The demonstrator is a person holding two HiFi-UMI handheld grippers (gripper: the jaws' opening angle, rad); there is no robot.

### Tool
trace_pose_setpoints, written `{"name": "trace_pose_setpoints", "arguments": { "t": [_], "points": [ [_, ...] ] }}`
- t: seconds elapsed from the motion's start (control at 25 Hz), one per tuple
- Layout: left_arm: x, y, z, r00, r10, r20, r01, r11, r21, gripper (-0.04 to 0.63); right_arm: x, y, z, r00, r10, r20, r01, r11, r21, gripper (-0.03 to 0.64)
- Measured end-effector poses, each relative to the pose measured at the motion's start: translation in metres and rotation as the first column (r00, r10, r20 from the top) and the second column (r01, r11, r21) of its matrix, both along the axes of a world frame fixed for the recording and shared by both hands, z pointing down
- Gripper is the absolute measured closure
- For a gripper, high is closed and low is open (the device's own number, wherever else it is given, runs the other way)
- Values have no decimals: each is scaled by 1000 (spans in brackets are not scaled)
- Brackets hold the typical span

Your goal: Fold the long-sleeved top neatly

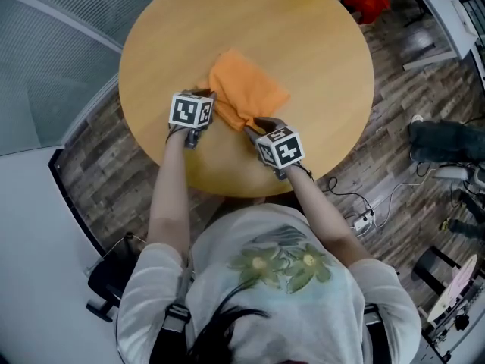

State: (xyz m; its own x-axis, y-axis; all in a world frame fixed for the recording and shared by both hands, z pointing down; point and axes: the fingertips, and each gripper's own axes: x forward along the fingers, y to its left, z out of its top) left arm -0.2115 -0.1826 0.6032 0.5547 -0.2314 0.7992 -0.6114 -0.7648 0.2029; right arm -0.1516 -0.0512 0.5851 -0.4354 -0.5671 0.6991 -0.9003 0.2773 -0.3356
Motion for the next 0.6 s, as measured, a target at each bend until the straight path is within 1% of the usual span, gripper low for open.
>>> {"name": "trace_pose_setpoints", "arguments": {
  "t": [0.12,0.2,0.28,0.36,0.4,0.48,0.6],
  "points": [
    [-3,3,10,997,45,60,-45,999,5,552,-6,6,27,995,-71,-64,67,996,-59,476],
    [-5,4,20,991,82,110,-84,996,12,552,-6,8,39,990,-93,-102,85,993,-80,476],
    [-9,5,30,979,120,166,-127,992,27,552,-6,10,50,987,-103,-125,92,991,-95,476],
    [-13,7,43,961,161,226,-177,983,50,552,-6,10,58,984,-105,-143,94,992,-87,479],
    [-15,9,52,953,178,245,-197,979,56,552,-5,9,61,983,-102,-152,91,993,-77,486],
    [-18,14,63,950,187,250,-211,975,72,552,-4,8,62,983,-91,-160,83,995,-58,492],
    [-19,13,64,962,158,224,-182,979,91,552,-5,6,60,987,-79,-142,73,996,-41,492]
  ]
}}
